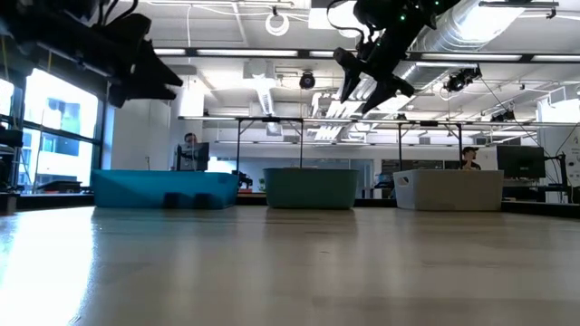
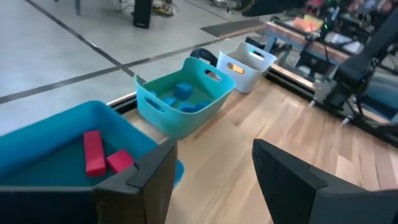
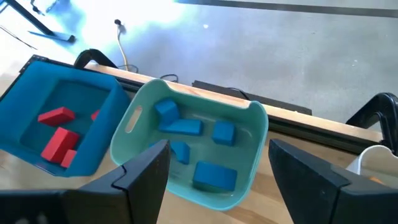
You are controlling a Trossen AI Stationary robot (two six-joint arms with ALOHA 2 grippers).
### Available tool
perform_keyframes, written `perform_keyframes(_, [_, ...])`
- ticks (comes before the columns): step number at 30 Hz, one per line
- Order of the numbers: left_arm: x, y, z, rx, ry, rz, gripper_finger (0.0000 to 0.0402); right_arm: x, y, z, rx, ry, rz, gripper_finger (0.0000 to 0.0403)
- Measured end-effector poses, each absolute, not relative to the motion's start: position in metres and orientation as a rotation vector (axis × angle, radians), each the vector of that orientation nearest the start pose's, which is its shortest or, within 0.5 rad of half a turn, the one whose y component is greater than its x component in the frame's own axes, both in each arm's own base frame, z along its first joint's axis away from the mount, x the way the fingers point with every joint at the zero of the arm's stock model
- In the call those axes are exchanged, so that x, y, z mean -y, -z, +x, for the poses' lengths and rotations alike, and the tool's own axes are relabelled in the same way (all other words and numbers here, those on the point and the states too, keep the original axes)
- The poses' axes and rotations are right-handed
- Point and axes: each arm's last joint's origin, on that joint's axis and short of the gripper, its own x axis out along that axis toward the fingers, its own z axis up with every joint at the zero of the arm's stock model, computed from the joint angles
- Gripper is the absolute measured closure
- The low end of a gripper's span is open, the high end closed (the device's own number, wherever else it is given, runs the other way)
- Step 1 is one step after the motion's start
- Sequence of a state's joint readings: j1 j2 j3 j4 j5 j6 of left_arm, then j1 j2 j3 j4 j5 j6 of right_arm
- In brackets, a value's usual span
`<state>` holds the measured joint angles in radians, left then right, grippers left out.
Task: Sort & place blocks by color
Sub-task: Return to Home Position
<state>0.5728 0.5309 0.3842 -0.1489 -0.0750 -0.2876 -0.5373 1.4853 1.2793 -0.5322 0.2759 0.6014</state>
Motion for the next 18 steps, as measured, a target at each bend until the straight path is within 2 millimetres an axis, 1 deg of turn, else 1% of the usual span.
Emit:
perform_keyframes(6, [-0.070,-0.213,0.103,-0.115,-0.700,-0.402,0.0202,0.171,-0.311,0.271,-0.498,0.980,0.640,0.0144])
perform_keyframes(18, [-0.063,-0.178,0.093,-0.062,-0.694,-0.417,0.0202,0.171,-0.311,0.271,-0.497,0.985,0.637,0.0144])
